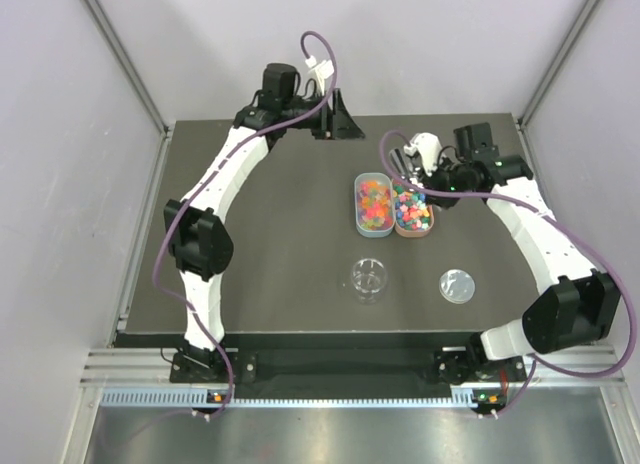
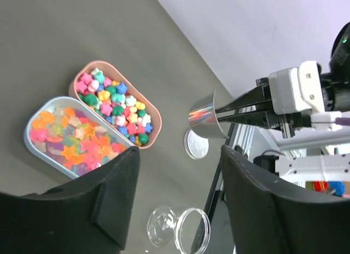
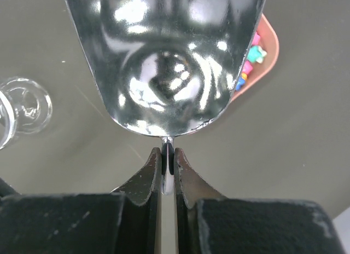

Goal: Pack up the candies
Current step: Pick up the spatula from the center of the board.

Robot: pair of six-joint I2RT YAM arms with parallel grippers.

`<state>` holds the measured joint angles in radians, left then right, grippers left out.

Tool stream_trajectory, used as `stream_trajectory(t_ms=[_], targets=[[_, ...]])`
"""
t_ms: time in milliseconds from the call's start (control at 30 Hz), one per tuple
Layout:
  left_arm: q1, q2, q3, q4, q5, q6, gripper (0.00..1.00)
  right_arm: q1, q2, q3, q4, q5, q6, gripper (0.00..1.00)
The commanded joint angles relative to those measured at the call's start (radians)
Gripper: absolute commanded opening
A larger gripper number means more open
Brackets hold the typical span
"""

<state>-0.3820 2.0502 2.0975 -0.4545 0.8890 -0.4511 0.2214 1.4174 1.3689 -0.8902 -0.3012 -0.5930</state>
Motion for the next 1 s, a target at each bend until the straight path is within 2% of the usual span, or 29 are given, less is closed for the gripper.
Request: stream_trajectory(t_ms=[0,167,700,800,833,867,933,967], targets=[[-0.023,0.002,0.007,-0.037,0.028,0.049,0.64,0.045,0.014,0.059,0.0,0.0,-0.014,0.0],[-0.052,0.005,-0.027,-0.072,-0.005,0.1,0.55,0.078,0.029,0.061,0.008,0.02,-0.019,0.0],[-0.113,0.041,-0.042,-0.124,-0.119,0.164,0.53,0.15,0.057,0.091,0.036,0.051,-0.014,0.0],[-0.12,0.041,-0.045,-0.127,-0.133,0.172,0.37,0.151,0.048,0.091,0.046,0.056,-0.007,0.0],[-0.121,0.039,-0.051,-0.128,-0.133,0.175,0.18,0.151,0.045,0.093,0.056,0.06,-0.002,0.0],[-0.121,0.039,-0.057,-0.128,-0.136,0.178,0.1,0.151,0.029,0.094,0.059,0.068,0.001,0.0],[-0.121,0.038,-0.067,-0.13,-0.139,0.183,0.0,0.151,0.009,0.102,0.062,0.07,0.009,0.0],[-0.121,0.039,-0.068,-0.13,-0.133,0.189,0.0,0.151,-0.011,0.108,0.06,0.071,0.012,0.0]])
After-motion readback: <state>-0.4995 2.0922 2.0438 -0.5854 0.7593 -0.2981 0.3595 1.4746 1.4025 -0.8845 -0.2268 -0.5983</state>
